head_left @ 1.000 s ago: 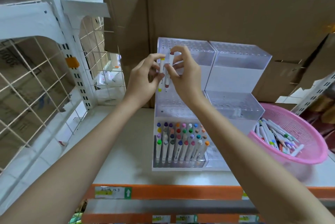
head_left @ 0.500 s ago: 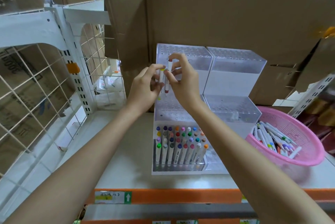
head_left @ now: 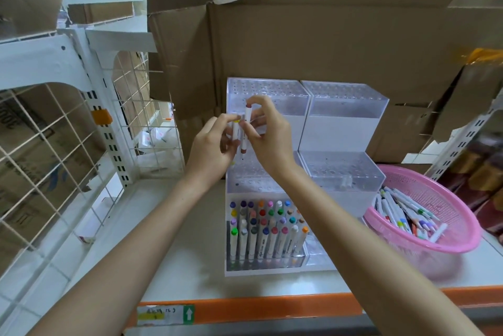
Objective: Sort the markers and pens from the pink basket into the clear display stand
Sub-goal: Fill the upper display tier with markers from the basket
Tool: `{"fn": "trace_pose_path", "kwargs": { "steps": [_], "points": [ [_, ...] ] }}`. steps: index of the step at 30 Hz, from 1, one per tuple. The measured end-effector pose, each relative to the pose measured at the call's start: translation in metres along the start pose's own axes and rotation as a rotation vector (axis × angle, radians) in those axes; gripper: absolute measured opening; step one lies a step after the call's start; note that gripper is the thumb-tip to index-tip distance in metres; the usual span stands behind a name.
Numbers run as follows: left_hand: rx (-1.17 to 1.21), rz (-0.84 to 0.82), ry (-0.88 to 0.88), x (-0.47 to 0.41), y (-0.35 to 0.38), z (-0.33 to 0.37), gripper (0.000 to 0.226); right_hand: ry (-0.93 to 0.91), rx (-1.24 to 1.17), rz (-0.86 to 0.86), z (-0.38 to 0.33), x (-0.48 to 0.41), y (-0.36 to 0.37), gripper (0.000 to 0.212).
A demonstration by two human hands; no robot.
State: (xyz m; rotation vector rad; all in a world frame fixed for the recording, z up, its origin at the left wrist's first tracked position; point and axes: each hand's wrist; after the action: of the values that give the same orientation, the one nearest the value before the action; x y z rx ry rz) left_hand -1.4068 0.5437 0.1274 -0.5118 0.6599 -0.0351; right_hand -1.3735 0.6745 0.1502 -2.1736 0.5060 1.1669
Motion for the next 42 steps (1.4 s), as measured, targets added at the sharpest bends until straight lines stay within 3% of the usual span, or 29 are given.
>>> {"fn": "trace_pose_path", "kwargs": {
  "steps": [15, 42],
  "points": [
    [-0.015, 0.056, -0.013, -0.0012, -0.0031, -0.0007, 0.036, 0.017, 0.018, 0.009, -0.0018, -0.0046, -0.0017, 0.026],
    [-0.049, -0.045, 0.008, -0.0015, -0.0081, -0.0051, 0.022, 0.017, 0.008, -0.026, -0.0041, 0.0007, -0.0004, 0.025]
  ]
}}
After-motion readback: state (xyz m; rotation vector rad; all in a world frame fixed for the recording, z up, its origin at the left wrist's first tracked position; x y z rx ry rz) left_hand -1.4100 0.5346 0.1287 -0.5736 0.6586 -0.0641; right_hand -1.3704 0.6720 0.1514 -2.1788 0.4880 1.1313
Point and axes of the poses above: each hand's wrist, its own x-axis away from the middle knuckle, its own y-axis out of the palm, z = x × y, and after that the axes turned 14 degrees about -y, right-handed
